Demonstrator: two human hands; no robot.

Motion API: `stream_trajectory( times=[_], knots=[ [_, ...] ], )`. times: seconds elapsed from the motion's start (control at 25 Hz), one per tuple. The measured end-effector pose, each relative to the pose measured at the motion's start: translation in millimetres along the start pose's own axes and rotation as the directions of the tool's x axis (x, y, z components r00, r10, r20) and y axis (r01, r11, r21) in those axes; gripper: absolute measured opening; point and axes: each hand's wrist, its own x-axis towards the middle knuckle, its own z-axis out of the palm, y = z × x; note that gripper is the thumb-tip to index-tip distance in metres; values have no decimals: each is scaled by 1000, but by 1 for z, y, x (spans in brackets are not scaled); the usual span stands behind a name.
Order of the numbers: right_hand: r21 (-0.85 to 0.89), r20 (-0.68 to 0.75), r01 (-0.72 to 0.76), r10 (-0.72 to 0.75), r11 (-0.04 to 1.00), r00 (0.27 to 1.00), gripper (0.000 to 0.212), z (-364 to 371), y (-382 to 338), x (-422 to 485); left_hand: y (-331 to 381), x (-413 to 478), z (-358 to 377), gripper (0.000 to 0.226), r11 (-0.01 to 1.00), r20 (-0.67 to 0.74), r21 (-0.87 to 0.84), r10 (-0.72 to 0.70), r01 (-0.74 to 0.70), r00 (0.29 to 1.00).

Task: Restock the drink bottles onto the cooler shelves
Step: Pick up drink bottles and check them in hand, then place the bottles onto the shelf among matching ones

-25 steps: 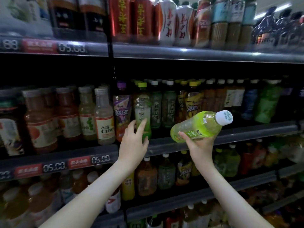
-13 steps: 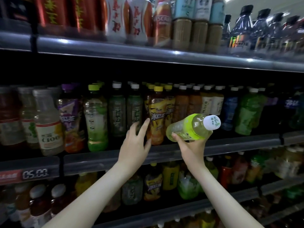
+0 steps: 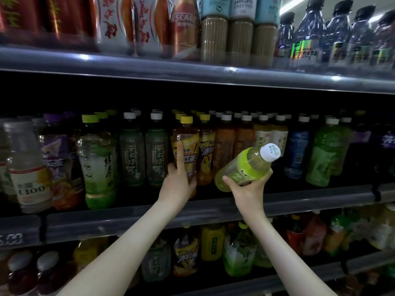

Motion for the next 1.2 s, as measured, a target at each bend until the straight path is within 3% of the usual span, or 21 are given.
stream_trajectory(
  times=[0.28,0.52,0.68,0.8,1.0,1.2],
  knots=[
    [-80,90,-81,88,993,992,94,9,3,12,-11,-1,-8,105,998,19,-54,28,-27,999],
    [-86,64,-125,131,988,989,86,-2,13,18,-6,-14,11,99,998,-145,57,1,7,989],
    [0,-80,-72,71,997,994,91,-13,12,7,-2,-31,13,95,990,-229,117,104,-79,968],
    [46,-141,-14,20,999,990,91,-29,-4,6,9,-39,13,88,974,-217,131,212,-186,953],
    [-38,-226,-35,26,999,974,96,-87,-13,-11,55,-55,36,76,944,-119,-40,321,-327,940],
    [-105,-347,-46,7,993,938,81,-177,-1,2,107,-64,82,65,923,-52,-127,360,-363,932]
  ],
)
